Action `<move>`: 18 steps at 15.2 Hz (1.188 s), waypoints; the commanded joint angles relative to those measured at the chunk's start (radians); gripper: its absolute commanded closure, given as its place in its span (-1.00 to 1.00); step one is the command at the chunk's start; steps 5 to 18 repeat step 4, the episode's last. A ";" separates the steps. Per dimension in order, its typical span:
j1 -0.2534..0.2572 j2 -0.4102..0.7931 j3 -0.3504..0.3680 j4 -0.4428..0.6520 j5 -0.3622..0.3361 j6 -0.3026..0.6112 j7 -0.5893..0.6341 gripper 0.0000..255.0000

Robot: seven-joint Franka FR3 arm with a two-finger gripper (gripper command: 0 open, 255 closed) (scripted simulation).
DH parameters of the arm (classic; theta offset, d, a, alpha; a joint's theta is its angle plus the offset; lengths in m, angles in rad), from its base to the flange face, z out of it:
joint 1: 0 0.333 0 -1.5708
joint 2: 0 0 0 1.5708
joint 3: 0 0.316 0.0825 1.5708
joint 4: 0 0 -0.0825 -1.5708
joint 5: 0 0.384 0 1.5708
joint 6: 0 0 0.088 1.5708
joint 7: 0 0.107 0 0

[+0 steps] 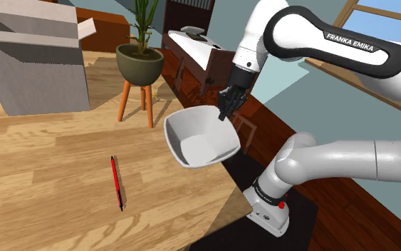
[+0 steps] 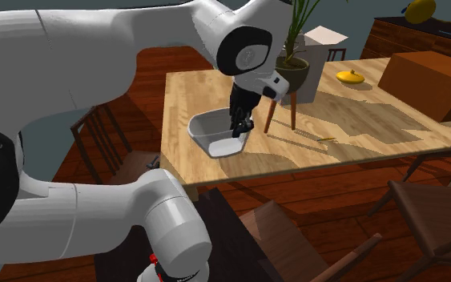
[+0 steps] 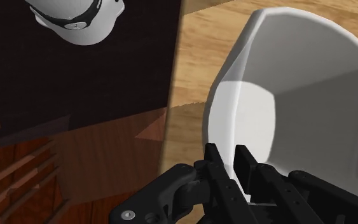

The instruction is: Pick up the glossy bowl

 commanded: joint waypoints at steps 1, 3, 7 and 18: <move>-0.001 0.002 -0.004 0.029 -0.003 -0.025 0.006 1.00; -0.001 0.006 -0.007 0.046 -0.006 -0.038 0.009 1.00; -0.001 0.006 -0.007 0.046 -0.006 -0.038 0.009 1.00; -0.001 0.006 -0.007 0.046 -0.006 -0.038 0.009 1.00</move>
